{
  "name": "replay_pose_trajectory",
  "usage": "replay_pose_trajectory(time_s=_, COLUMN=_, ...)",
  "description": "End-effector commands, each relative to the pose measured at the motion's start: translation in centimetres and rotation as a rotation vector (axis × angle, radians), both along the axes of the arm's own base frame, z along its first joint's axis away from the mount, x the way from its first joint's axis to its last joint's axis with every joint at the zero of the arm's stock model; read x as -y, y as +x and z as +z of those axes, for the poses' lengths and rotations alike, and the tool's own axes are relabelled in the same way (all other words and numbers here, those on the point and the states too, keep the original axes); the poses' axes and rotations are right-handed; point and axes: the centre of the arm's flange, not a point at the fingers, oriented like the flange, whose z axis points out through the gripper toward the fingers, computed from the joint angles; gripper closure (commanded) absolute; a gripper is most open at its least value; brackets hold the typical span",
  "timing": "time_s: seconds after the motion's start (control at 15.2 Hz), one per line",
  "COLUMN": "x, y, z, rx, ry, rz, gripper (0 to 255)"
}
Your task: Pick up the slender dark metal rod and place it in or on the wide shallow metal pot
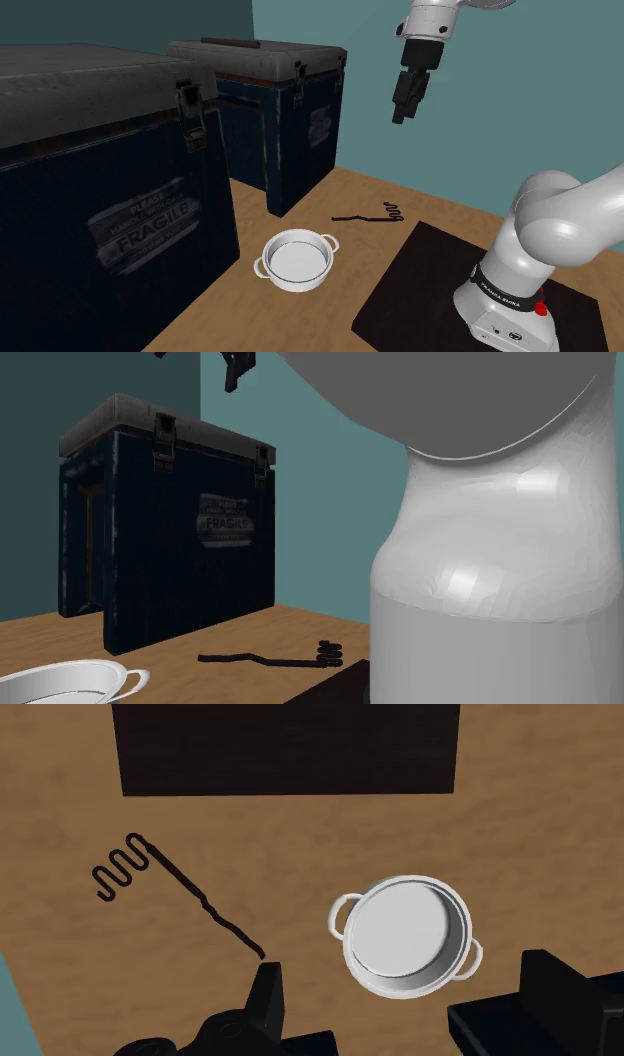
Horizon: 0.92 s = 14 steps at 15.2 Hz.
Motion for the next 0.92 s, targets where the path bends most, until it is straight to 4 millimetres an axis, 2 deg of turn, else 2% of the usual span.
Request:
replay_pose_trajectory(time_s=0.0, x=0.0, y=0.0, z=0.0, rx=0.0, ry=0.0, rz=0.0, gripper=0)
replay_pose_trajectory(time_s=0.86, x=5.4, y=3.4, z=-15.7, rx=-0.015, ry=-0.048, rz=0.173, gripper=0)
